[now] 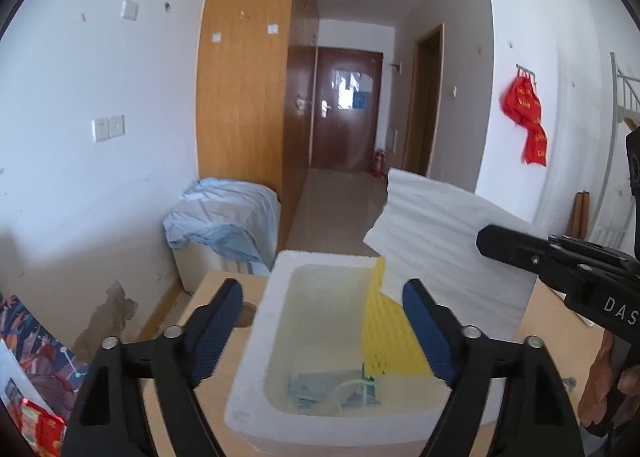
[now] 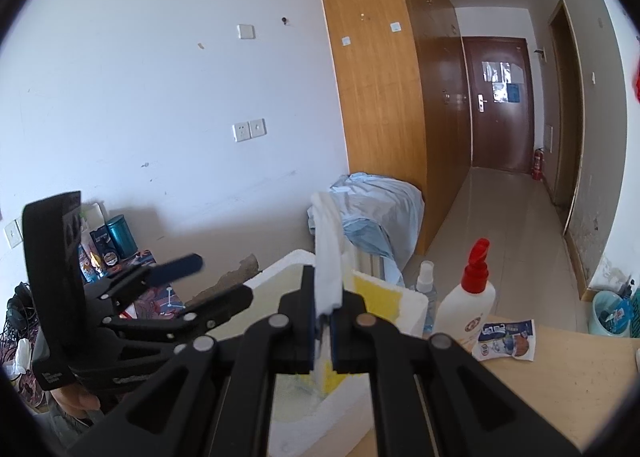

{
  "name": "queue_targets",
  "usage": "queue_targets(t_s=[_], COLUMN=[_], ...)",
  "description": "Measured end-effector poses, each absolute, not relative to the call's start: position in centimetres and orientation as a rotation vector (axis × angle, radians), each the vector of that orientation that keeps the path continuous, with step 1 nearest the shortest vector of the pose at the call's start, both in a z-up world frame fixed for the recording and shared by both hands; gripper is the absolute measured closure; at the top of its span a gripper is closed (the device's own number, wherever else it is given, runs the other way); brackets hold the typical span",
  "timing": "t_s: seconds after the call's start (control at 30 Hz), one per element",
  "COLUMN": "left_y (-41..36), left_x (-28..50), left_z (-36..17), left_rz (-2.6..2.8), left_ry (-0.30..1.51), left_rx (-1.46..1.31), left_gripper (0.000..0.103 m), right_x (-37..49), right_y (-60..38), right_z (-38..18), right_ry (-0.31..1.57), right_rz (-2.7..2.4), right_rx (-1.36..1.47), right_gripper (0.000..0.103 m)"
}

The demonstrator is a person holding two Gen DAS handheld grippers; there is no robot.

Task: Organize soft objects
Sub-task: 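Open the left gripper to drop the foam stick while the right gripper releases the tissue into the box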

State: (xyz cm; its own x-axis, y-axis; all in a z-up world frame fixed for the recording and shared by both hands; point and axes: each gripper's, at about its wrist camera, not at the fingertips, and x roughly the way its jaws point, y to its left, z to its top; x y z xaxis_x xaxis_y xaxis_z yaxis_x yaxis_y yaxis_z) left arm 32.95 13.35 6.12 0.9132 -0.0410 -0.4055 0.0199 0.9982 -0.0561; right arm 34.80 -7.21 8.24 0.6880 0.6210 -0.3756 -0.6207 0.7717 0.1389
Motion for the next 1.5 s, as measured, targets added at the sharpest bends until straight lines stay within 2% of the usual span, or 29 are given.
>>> queue_targets(t_s=[0.1, 0.67, 0.7, 0.73, 0.77, 0.83, 1.3, 1.4, 1.43, 1.5], left_y=[13.5, 15.4, 15.5, 15.5, 15.5, 15.7, 15.4, 15.3, 15.3, 15.1], left_x=[32.8, 32.3, 32.3, 32.3, 32.3, 32.2, 32.2, 32.1, 32.0, 31.7], left_z=[6.1, 6.1, 6.1, 6.1, 6.1, 6.1, 6.0, 6.1, 6.1, 6.2], left_rz=[-0.014, 0.025, 0.027, 0.029, 0.028, 0.031, 0.034, 0.037, 0.041, 0.045], left_ry=[0.414, 0.404, 0.403, 0.401, 0.402, 0.399, 0.409, 0.407, 0.402, 0.399], left_rx=[-0.040, -0.081, -0.083, -0.084, -0.083, -0.083, -0.072, -0.069, -0.067, -0.053], left_gripper=[0.006, 0.005, 0.005, 0.005, 0.005, 0.005, 0.005, 0.005, 0.005, 0.005], right_x=[34.9, 35.9, 36.0, 36.2, 36.4, 36.6, 35.9, 35.6, 35.5, 35.2], right_y=[-7.1, -5.5, -5.5, -5.4, -5.3, -5.3, -5.8, -5.9, -5.9, -6.0], right_z=[8.1, 6.8, 6.6, 6.5, 6.3, 6.1, 6.8, 7.1, 7.1, 7.4], right_ry=[0.425, 0.472, 0.478, 0.485, 0.491, 0.497, 0.464, 0.456, 0.456, 0.450], right_rz=[0.700, 0.789, 0.797, 0.797, 0.791, 0.789, 0.754, 0.742, 0.737, 0.724], right_rx=[0.003, 0.007, 0.019, 0.024, 0.017, 0.018, 0.027, 0.019, 0.017, 0.014], right_gripper=[0.095, 0.093, 0.088, 0.066, 0.040, 0.027, 0.026, 0.014, 0.004, 0.000])
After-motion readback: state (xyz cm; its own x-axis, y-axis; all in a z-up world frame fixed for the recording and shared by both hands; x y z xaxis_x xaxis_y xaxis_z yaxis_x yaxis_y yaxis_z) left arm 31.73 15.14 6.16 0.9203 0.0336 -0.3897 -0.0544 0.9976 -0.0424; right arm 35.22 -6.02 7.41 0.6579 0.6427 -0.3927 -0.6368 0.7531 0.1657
